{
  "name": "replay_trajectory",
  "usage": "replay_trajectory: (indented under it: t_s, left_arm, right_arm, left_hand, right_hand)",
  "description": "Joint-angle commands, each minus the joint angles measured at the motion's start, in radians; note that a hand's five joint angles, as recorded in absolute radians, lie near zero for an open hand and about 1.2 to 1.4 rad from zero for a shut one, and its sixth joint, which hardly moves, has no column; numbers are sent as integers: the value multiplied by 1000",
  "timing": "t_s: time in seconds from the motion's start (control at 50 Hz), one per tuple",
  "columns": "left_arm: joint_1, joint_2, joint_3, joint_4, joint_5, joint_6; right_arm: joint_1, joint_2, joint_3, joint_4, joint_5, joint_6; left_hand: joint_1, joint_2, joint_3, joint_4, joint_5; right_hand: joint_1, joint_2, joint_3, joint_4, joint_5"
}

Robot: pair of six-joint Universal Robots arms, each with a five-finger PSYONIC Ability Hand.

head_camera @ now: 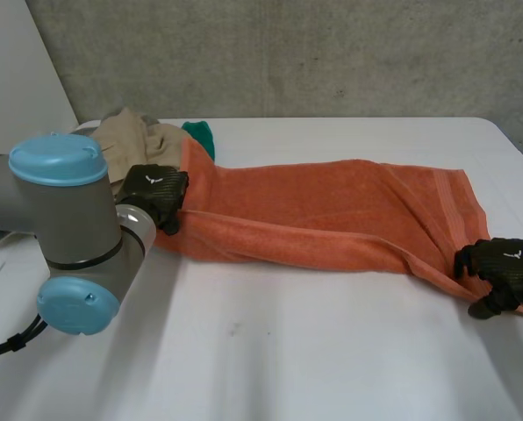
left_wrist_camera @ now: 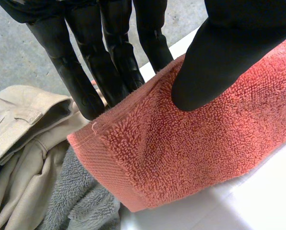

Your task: Fold the laundry.

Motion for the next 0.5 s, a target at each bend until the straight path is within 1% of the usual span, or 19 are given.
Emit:
replay_trajectory:
  t_s: [0.02,0.08,0.1,0.16,0.18,0.24,0.26,0.32,0.34,0.4,0.42,0.46,0.5]
  left_arm:
    - [-3,10,-10,-6,-1,-2]
    - [-8,54,-30,-15,-5,-8]
    - [-8,79,-40,-24,-5,-8]
    - [-9,194,-90,-67,0,-6]
    - [-11,222,-104,-79,0,-3]
    - [-16,340,-159,-124,11,5]
    - [-17,372,-176,-138,15,5]
    - [-16,499,-244,-196,40,14]
    - [-14,527,-259,-210,48,21]
    - [-14,616,-331,-265,81,73]
    - [-14,634,-352,-274,87,89]
    - [-16,677,-424,-288,103,138]
    - [-17,690,-451,-288,104,153]
  right_arm:
    - [2,56,-62,-79,99,2]
    - [0,42,-78,-79,124,-10]
    - [0,9,-96,-76,142,-18]
    - [-5,-124,-131,-52,155,-21]
    - [-6,-210,-154,-6,155,-29]
    - [-11,-319,-202,85,146,-47]
    - [-23,-370,-243,153,130,-71]
    - [-70,-415,-306,250,123,-124]
    - [-121,-435,-331,313,112,-172]
    - [-179,-447,-354,410,87,-271]
    - [-205,-444,-360,472,72,-345]
    - [-213,-436,-352,540,63,-438]
    - [-212,-430,-339,591,64,-530]
  left_hand:
    - [257,200,204,199,243]
    - [257,200,204,199,243]
    - [257,200,204,199,243]
    - [257,200,204,199,243]
    - [257,200,204,199,243]
    - [257,200,204,199,243]
    - [257,200,204,199,243]
    - [257,200,204,199,243]
    - [257,200,204,199,243]
    - [257,200,204,199,243]
    - [257,200,204,199,243]
    - [257,200,204,199,243]
    - [257,200,204,199,243]
  right_hand:
    - [671,668,669,670,667]
    - [671,668,669,670,667]
    - [671,668,669,670,667]
    - [671,668,669,670,667]
    - [671,668,669,670,667]
    - [671,668,669,670,667]
    - [671,668,669,670,667]
    - [671,668,669,670,667]
    - [671,668,669,670,667]
    - [671,668,669,670,667]
    - [671,668,669,670,667]
    - [671,668,669,670,667]
    - [671,668,669,670,667]
